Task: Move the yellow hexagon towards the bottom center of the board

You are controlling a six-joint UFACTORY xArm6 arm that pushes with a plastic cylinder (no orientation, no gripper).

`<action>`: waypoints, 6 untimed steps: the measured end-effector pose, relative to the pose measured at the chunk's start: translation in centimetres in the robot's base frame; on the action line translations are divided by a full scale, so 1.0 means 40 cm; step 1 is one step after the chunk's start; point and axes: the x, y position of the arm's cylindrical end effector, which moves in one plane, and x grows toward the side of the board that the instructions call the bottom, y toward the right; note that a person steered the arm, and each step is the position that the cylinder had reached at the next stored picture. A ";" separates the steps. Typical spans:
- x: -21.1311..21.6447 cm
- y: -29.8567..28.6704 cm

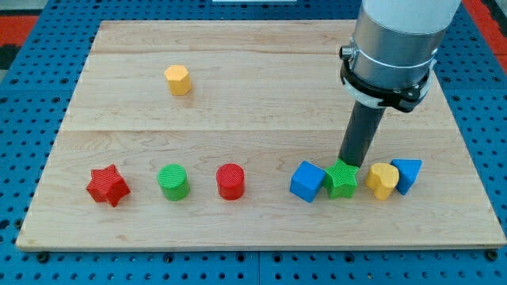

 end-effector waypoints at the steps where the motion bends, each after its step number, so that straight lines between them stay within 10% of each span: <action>1: 0.000 0.000; 3: -0.006 -0.006; 6: -0.397 -0.299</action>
